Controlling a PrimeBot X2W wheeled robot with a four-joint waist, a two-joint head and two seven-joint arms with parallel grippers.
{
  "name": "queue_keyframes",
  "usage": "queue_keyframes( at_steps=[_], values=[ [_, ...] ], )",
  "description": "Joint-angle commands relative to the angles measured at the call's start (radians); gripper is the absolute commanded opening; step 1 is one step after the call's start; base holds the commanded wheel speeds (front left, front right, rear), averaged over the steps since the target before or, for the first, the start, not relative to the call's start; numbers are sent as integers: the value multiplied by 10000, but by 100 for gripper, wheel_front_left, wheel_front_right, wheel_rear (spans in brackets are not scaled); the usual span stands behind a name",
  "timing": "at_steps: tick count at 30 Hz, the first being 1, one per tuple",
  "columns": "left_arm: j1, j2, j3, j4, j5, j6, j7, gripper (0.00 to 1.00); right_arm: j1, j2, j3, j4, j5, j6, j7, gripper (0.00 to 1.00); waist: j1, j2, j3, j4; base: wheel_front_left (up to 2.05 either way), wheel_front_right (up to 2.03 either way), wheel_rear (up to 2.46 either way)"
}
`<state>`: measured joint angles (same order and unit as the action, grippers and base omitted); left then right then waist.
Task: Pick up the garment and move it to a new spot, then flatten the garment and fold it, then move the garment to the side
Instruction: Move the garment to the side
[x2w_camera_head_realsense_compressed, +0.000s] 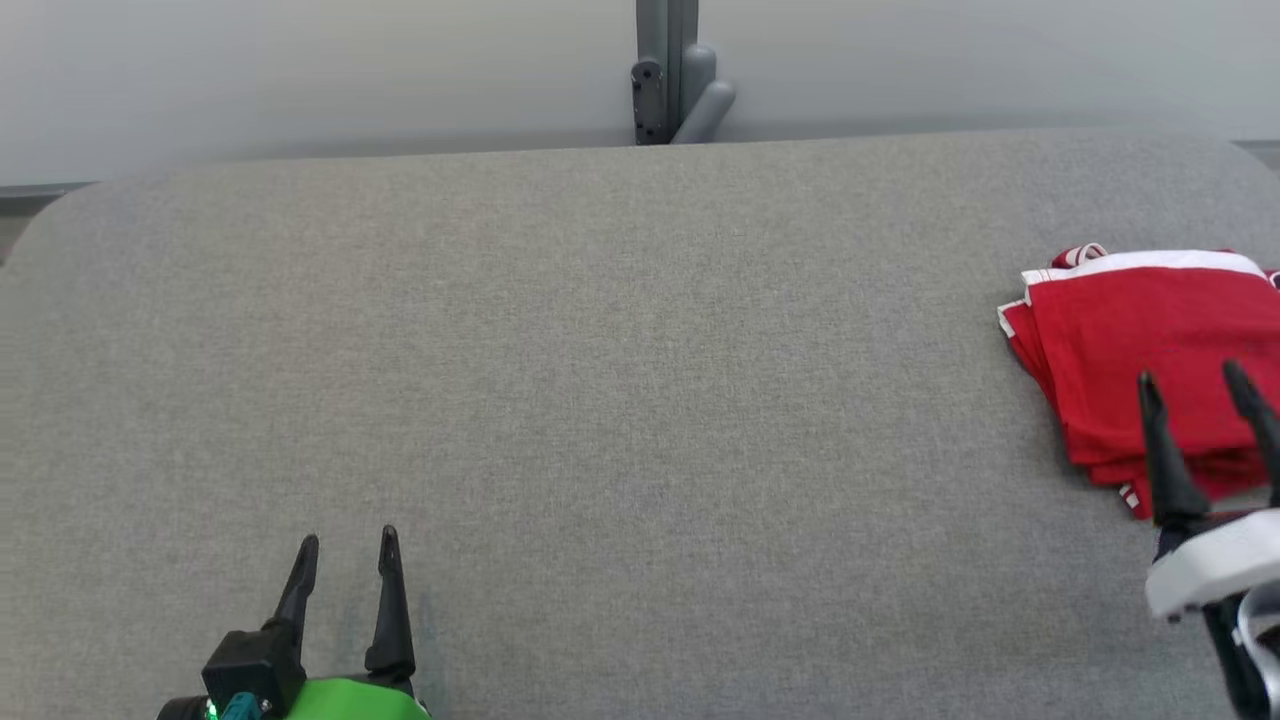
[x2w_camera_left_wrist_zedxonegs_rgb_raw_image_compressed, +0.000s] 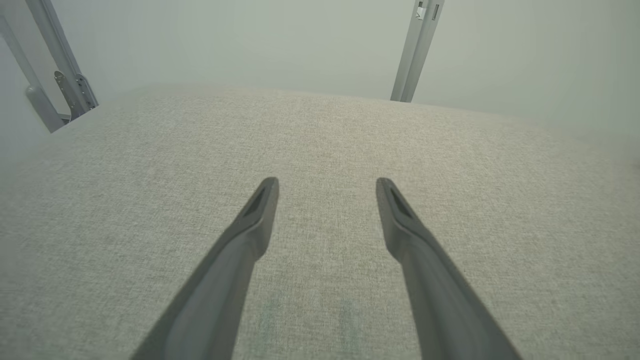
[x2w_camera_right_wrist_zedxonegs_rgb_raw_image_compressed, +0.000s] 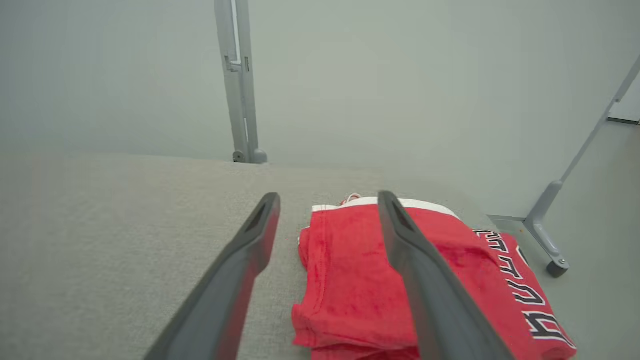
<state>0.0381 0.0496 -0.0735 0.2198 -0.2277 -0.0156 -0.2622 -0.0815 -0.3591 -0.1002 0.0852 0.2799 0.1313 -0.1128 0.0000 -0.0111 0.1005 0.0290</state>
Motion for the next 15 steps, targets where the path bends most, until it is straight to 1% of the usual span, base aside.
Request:
queue_keyframes(
  at_steps=[1, 4, 5, 10, 15],
  values=[
    [204, 22, -15, 76, 15, -81, -29, 100, 461, 266, 97, 157, -141, -17, -411, 100, 0, 111, -774, 512, 0, 0, 0],
    [269, 25, 57, 114, 59, -140, -28, 100, 1015, 804, 349, 726, -476, -16, -1104, 100, 0, 111, -961, 606, 0, 0, 0],
    [269, 25, 57, 114, 59, -140, -28, 100, 1015, 804, 349, 726, -476, -16, -1104, 100, 0, 111, -961, 606, 0, 0, 0],
    [346, 25, 127, -164, 26, -433, -28, 100, 1368, 1791, 153, 1543, -1300, -16, -1516, 100, 0, 111, -1097, 665, 0, 0, 0],
    [414, 22, 159, -264, -9, -629, -28, 100, 1659, 2580, -250, 1228, -2239, -16, -1523, 100, 0, 111, -1170, 596, 0, 0, 0]
  ],
)
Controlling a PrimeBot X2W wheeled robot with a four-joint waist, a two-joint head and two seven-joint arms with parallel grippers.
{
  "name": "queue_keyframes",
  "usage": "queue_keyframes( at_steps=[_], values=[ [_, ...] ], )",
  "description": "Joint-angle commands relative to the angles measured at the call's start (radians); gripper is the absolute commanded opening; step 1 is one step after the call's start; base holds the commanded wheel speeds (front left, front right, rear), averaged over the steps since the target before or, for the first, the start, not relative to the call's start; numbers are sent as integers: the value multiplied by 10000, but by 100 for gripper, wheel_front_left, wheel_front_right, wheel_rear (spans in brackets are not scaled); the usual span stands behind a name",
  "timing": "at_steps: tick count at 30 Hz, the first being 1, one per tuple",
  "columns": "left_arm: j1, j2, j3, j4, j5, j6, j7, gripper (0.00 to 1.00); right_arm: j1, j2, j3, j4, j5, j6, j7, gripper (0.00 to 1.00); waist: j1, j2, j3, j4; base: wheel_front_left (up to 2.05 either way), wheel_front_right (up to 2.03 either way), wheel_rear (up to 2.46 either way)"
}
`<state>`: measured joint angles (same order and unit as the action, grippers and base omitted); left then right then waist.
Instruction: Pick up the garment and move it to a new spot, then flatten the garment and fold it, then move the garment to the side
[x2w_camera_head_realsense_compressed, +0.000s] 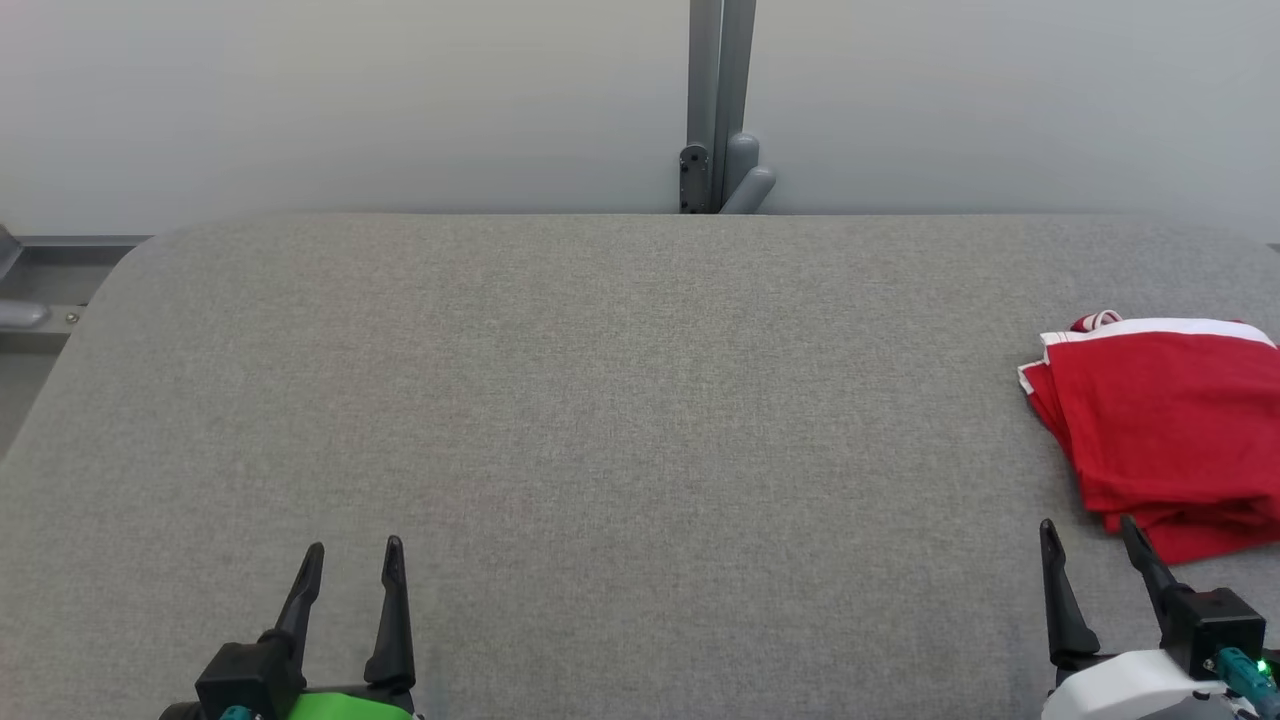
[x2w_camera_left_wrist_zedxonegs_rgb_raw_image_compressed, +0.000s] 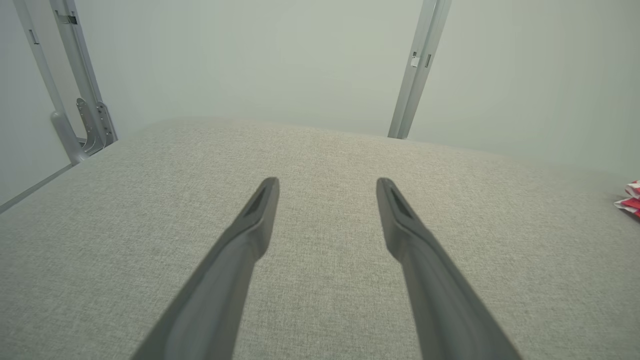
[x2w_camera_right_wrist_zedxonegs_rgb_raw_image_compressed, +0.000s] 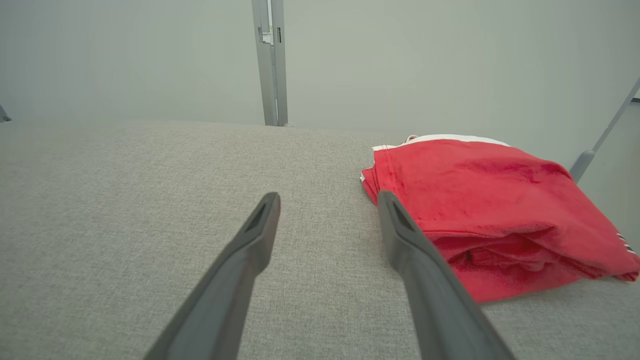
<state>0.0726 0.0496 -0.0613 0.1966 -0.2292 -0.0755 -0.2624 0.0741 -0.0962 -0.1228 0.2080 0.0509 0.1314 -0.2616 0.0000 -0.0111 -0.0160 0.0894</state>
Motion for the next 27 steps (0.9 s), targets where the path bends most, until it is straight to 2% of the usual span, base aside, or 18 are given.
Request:
queue_keyframes(
  at_steps=[1, 11, 27],
  values=[
    [86, 23, 23, 9, -2, -48, -26, 100, 159, 60, -41, -51, -104, -18, -36, 100, 0, 111, -15, -28, 0, 0, 0],
    [-154, 23, -173, 260, -117, -292, -26, 100, 315, 426, -285, -447, -872, -18, -39, 100, 0, 111, -82, -277, 0, 0, 0],
    [-179, 23, -68, 560, 10, -341, -26, 100, 171, 446, -407, -379, -636, -18, -40, 100, 0, 111, -188, -440, 0, 0, 0]
  ],
)
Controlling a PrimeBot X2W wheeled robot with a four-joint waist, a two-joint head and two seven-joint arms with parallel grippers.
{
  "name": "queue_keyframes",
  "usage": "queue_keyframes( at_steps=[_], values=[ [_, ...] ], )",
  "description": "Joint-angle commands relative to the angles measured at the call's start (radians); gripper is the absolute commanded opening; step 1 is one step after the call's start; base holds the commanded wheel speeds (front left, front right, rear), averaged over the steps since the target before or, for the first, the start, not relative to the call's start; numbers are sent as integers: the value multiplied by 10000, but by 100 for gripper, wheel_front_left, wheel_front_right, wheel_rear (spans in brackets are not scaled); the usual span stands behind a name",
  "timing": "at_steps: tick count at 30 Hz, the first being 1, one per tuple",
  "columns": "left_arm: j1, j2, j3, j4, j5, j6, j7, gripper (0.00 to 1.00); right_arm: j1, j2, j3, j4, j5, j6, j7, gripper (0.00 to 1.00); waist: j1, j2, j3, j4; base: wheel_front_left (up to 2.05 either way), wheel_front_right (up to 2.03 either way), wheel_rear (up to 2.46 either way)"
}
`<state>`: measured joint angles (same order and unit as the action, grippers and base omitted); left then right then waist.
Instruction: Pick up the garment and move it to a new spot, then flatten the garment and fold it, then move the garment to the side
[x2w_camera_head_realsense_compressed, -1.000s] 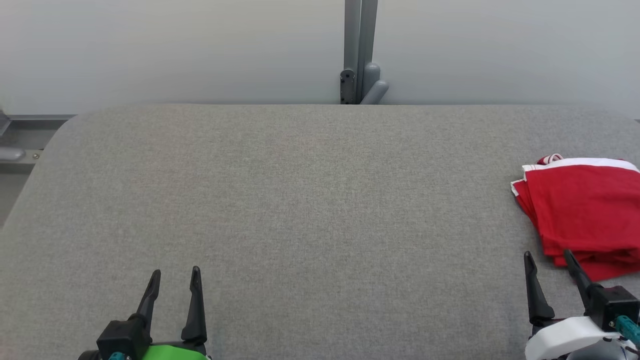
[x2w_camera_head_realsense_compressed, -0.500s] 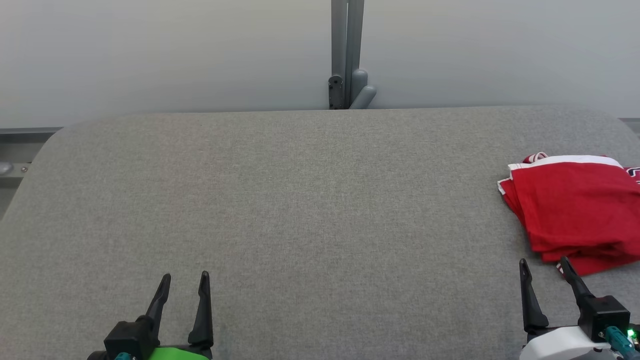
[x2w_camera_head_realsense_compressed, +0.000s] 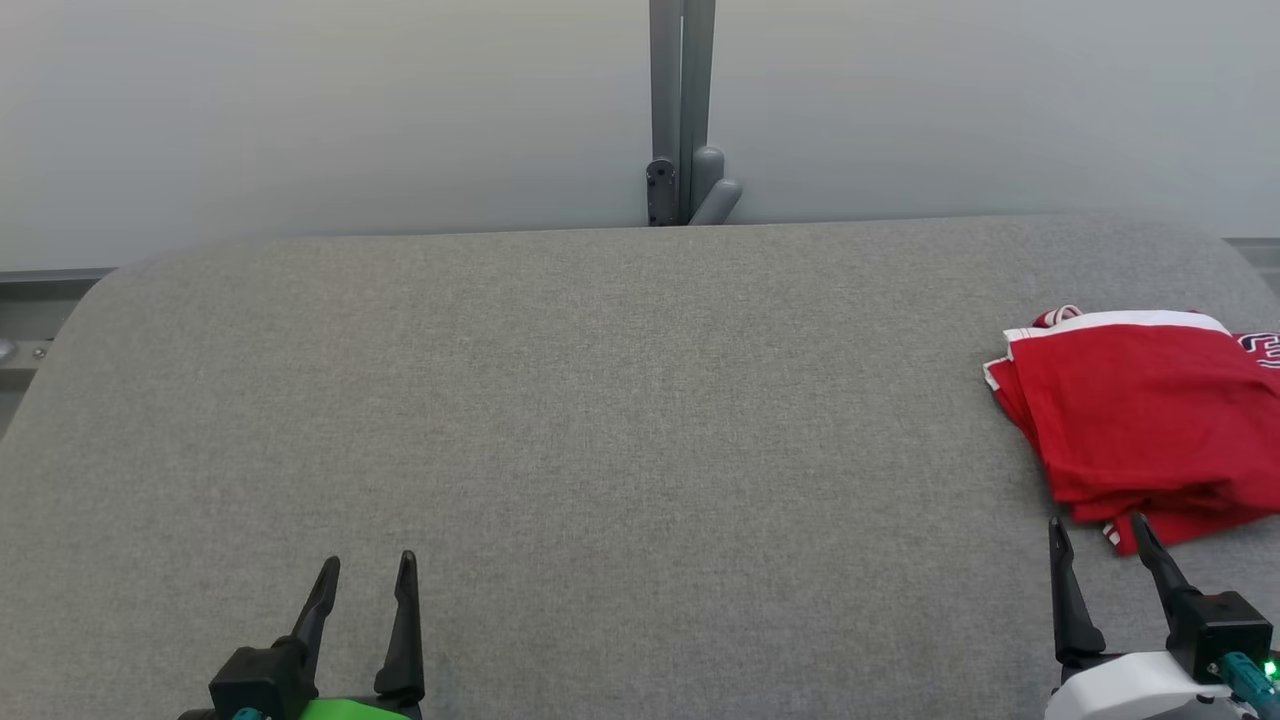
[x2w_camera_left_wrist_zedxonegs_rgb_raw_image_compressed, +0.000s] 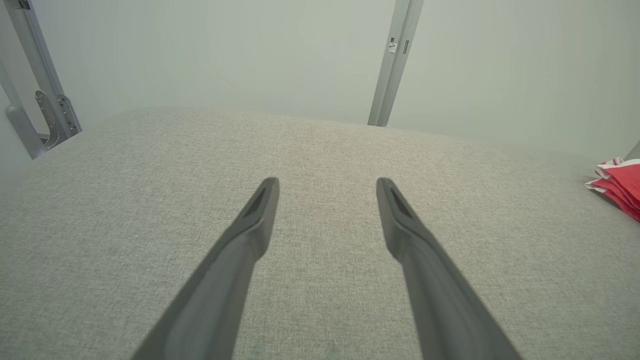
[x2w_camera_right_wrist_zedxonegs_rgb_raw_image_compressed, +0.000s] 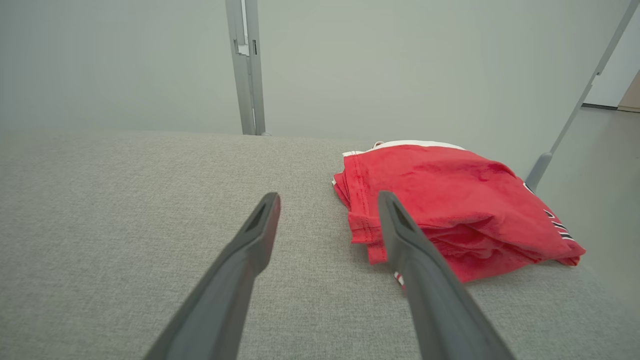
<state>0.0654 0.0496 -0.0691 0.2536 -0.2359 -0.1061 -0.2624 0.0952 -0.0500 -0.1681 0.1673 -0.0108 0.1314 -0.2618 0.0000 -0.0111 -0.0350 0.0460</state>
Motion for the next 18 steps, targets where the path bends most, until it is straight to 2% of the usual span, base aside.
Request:
queue_keyframes(
  at_steps=[1, 11, 12, 18],
  values=[
    [-107, 23, 18, -10, 79, -17, -26, 100, -33, -19, 58, 31, -17, -18, -38, 100, 0, 111, 6, -11, 0, 0, 0],
    [-103, 23, -18, -27, 32, 52, -26, 100, 19, -18, 107, 94, 82, -18, -39, 100, 0, 111, -9, 8, 0, 0, 0],
    [-3, 0, -23, 5, 0, 15, 0, 100, 3, 6, 103, 76, 33, 0, 0, 100, 0, 0, -7, 6, 0, 0, 0],
    [-50, 2, -22, -12, 0, 21, -2, 100, -36, 2, 98, 66, 36, -1, -2, 100, 0, 5, 18, -12, 0, 0, 0]
  ],
)
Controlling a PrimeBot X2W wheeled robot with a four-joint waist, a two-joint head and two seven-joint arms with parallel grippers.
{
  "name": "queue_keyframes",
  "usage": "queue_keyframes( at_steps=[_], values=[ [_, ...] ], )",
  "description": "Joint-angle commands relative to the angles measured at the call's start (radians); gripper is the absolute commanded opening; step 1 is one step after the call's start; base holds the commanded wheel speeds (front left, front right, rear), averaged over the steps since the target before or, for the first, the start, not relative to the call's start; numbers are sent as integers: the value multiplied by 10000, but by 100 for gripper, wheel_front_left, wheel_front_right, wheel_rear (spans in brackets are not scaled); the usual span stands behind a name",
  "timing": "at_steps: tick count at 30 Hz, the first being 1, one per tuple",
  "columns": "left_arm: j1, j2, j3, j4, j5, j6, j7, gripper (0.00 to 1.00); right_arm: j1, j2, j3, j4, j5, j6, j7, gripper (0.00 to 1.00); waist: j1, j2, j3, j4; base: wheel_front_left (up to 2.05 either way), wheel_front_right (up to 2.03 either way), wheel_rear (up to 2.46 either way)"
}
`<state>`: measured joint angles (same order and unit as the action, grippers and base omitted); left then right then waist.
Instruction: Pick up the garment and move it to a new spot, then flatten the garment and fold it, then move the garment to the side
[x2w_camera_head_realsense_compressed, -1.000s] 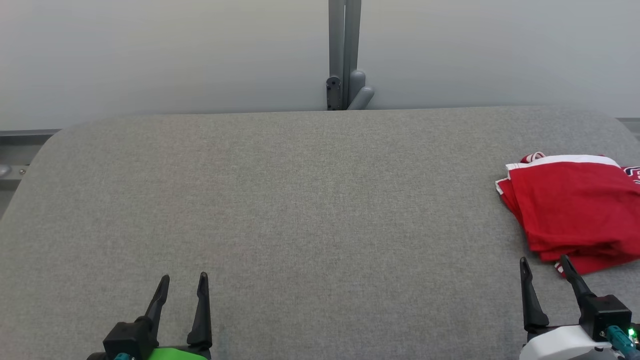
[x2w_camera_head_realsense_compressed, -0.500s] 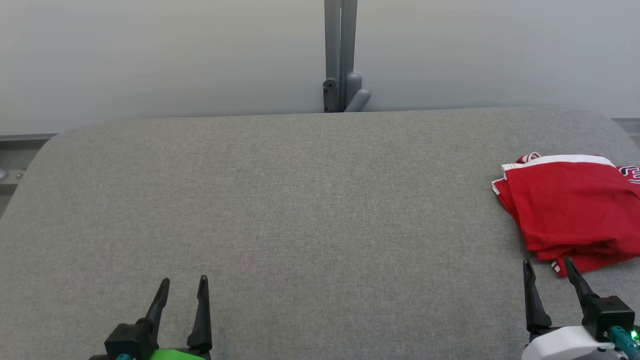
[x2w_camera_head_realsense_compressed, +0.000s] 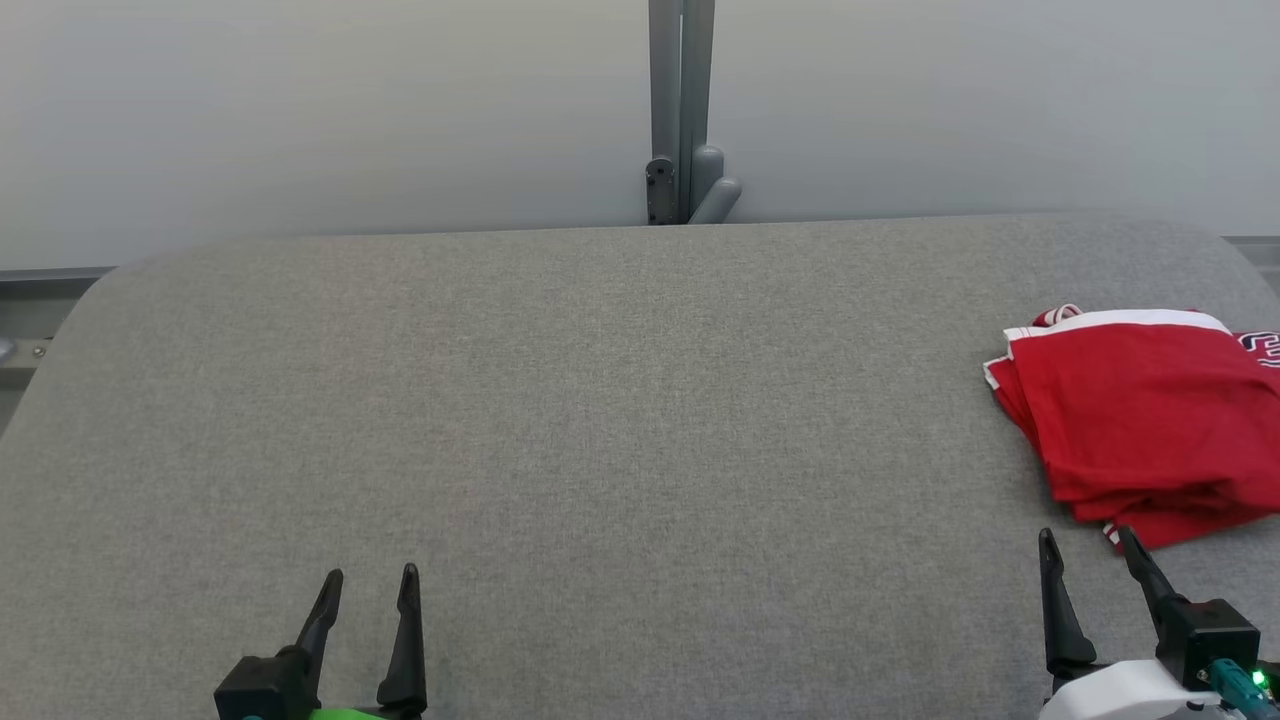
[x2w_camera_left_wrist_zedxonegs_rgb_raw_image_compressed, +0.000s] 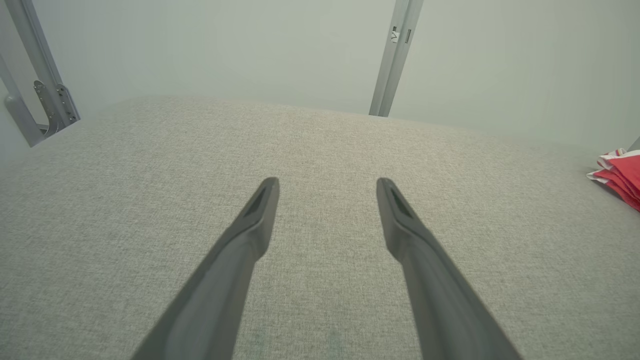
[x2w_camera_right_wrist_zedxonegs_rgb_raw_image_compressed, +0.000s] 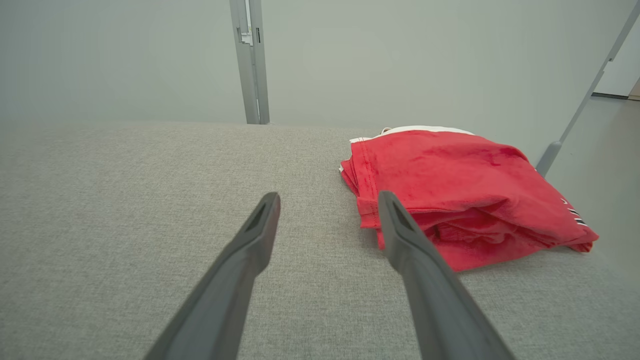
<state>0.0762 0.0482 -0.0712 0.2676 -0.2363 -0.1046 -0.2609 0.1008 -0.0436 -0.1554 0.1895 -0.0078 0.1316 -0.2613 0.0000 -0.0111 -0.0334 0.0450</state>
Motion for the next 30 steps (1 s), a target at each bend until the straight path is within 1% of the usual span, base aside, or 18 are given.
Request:
queue_keyframes(
  at_steps=[1, 2, 7, 19, 30],
  values=[
    [-165, 15, -3, -152, 4, 5, -18, 100, -100, -62, -29, -158, 5, -3, -8, 100, 0, 6, 6, -4, 0, 0, 0],
    [-3, 0, 2, 0, -4, 0, 0, 0, -6, 0, 0, 7, 4, 0, 0, 0, 0, 0, 7, -5, 0, 0, 0],
    [79, -13, 21, 384, -110, -2, 77, 0, -24, 70, -2, 475, 108, 0, 94, 0, 0, 0, 10, -9, 0, 0, 0],
    [-252, -7, 305, 274, -2330, -46, 666, 0, -375, 44, 24, 476, 2726, -2, 726, 0, 0, 11, 44, -51, 0, 0, 0],
    [-506, -2, 527, 180, -4090, -85, 1125, 0, -605, 23, 102, 419, 4809, -3, 1167, 0, 0, 21, 75, -90, 0, 0, 0]
  ],
)
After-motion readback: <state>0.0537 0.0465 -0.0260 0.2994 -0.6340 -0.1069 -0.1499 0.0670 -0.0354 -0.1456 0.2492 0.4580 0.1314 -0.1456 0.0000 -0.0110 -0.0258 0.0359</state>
